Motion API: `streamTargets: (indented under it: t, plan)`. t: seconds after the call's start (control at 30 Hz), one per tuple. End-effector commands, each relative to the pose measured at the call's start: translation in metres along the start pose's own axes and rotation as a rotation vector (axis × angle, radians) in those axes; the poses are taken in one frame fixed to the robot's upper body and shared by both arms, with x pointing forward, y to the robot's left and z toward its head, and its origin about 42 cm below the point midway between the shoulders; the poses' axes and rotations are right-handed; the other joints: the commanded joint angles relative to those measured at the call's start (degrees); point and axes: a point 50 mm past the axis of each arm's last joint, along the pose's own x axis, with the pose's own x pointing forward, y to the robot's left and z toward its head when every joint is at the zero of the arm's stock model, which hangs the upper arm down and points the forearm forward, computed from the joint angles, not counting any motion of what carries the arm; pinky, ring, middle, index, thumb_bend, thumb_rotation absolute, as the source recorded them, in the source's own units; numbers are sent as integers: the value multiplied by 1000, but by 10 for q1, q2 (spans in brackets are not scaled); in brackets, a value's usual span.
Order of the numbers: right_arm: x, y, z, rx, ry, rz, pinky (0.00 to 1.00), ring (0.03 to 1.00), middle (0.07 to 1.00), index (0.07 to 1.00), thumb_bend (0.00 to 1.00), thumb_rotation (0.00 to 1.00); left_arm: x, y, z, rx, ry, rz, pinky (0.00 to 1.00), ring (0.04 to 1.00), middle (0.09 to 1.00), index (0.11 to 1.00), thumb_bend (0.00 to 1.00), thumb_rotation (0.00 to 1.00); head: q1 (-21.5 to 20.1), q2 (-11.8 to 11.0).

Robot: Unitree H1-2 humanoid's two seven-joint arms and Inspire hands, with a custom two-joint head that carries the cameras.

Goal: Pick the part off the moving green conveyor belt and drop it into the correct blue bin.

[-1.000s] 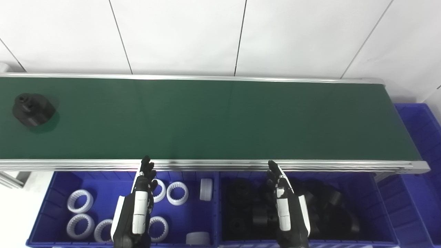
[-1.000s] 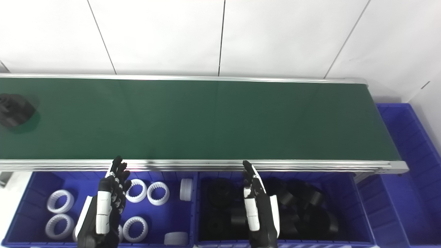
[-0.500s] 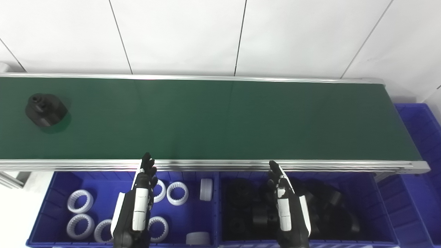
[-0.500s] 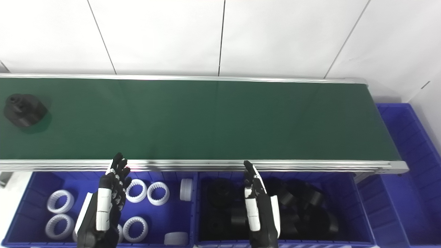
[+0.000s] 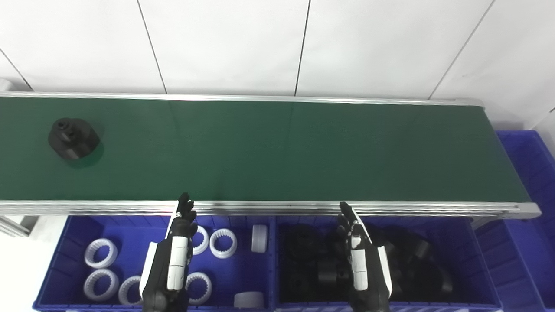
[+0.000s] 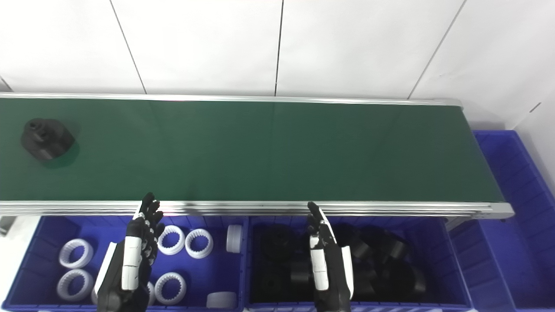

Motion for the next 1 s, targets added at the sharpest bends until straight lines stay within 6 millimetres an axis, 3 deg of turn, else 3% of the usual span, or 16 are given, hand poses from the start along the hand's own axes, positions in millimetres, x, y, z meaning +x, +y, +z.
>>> streamTargets:
  t: [0.0, 0.7, 0.9, 0.93, 0.97]
  plan:
    - [0, 1, 10, 10, -40, 7, 939, 943, 956, 913, 838, 1000, -1, -2, 9, 6, -32, 3, 1000, 1000, 1000, 1000, 539, 1000, 0, 0]
    - [0, 1, 8, 12, -35, 11, 930, 936, 947, 909, 832, 1000, -2, -3, 7, 3, -18, -5, 1000, 1000, 1000, 1000, 545, 1000, 3, -3]
    - [-2, -5, 1, 3, -42, 15, 920, 939, 952, 906, 808, 1000, -3, -7, -1, -22, -9, 2, 1000, 1000, 1000, 1000, 547, 1000, 43, -47]
    - [-3, -8, -1, 2, -40, 15, 919, 940, 953, 907, 808, 1000, -4, -10, -5, -33, -4, 1, 1000, 1000, 1000, 1000, 550, 1000, 61, -65]
    - [-3, -10, -3, 5, -38, 15, 921, 943, 956, 910, 812, 1000, -4, -11, -7, -45, 0, 0, 1000, 1000, 1000, 1000, 552, 999, 61, -65]
